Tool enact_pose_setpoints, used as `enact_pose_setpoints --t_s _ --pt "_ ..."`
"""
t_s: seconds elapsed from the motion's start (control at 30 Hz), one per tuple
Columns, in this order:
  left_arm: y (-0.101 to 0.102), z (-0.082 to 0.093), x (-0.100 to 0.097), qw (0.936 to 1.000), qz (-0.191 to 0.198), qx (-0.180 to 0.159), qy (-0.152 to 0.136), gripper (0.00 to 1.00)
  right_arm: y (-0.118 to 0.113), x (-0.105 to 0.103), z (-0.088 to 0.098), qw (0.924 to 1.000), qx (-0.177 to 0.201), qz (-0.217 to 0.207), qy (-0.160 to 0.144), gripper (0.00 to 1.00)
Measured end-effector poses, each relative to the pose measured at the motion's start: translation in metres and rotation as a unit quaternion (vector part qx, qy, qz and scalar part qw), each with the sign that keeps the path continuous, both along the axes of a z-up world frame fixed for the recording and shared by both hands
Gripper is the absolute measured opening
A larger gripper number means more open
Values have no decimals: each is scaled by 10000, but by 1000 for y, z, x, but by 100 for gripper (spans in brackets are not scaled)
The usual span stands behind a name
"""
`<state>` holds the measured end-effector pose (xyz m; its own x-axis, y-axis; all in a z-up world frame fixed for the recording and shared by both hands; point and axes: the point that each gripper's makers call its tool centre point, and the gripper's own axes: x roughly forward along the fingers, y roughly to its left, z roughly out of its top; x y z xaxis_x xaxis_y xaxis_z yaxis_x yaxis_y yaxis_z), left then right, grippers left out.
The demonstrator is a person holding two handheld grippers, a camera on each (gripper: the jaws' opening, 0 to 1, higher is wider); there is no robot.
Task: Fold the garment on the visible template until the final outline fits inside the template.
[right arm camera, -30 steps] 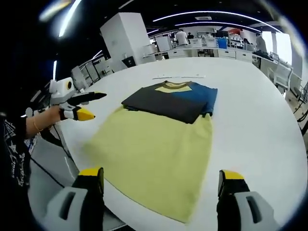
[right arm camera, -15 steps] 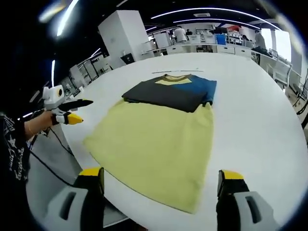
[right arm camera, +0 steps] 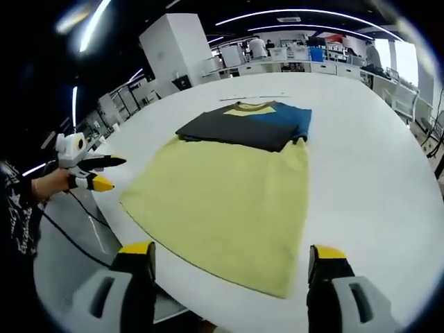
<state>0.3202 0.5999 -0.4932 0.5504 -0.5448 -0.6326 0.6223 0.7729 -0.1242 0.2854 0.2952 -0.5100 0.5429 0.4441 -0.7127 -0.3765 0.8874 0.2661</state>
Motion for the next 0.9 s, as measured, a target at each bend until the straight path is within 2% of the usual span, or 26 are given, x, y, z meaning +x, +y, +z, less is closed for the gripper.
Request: enact_pose_setpoints --t_s 0.13,0.2,0.37,0.57,0.73,0.9 --pt "0 -4 -6 9999 -102 1 95 72 -4 -1 -3 9999 -107 -72 -7 86" --pt "2 -11 -10 9996 -96 98 231 69 -9 -3 -8 9994 -340 -47 -3 82" --pt "6 -17 -13 9991 127 102 382 58 -14 -8 -13 9992 -319 -220 55 70" --pt "6 -23 -19 9979 303 113 553 46 -26 -12 -20 9979 -545 -357 56 58" --pt "5 -26 -23 9975 215 310 605 41 -33 -12 -22 9963 -666 -536 -1 45" --pt "7 -31 -25 9968 228 312 706 35 -38 -12 -24 9954 -797 -530 -35 31"
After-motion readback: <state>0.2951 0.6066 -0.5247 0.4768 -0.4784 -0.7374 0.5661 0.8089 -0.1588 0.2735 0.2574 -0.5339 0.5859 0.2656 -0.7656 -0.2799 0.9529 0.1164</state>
